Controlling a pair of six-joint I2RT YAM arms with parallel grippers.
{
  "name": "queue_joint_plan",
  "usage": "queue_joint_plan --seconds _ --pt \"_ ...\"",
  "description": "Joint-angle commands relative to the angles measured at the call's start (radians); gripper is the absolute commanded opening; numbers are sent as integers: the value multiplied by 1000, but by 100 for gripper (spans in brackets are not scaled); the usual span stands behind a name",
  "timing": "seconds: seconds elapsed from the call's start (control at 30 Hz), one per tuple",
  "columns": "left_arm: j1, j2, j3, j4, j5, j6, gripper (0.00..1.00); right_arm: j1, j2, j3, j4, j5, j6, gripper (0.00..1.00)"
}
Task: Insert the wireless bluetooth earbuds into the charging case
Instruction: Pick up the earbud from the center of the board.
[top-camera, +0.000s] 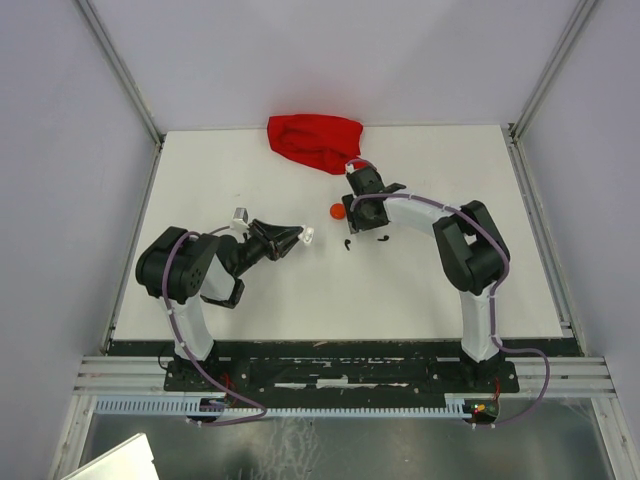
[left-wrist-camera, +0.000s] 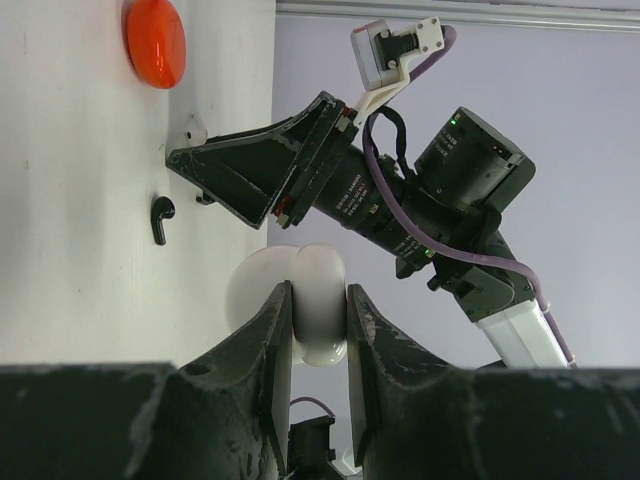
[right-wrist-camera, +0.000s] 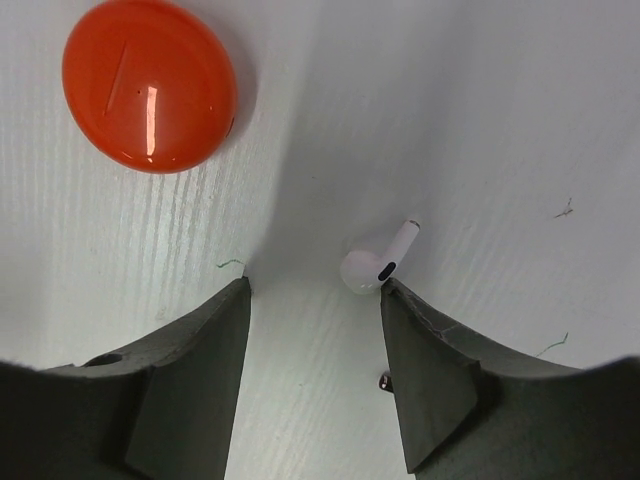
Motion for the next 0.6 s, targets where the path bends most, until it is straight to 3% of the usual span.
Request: queue_joint_plan --seconds 0.0,0.57 --pt "7 -26 -5 123 20 -14 3 1 29 45 27 -31 19 63" --pt "13 -21 -3 125 25 -16 3 3 49 93 28 -82 49 62"
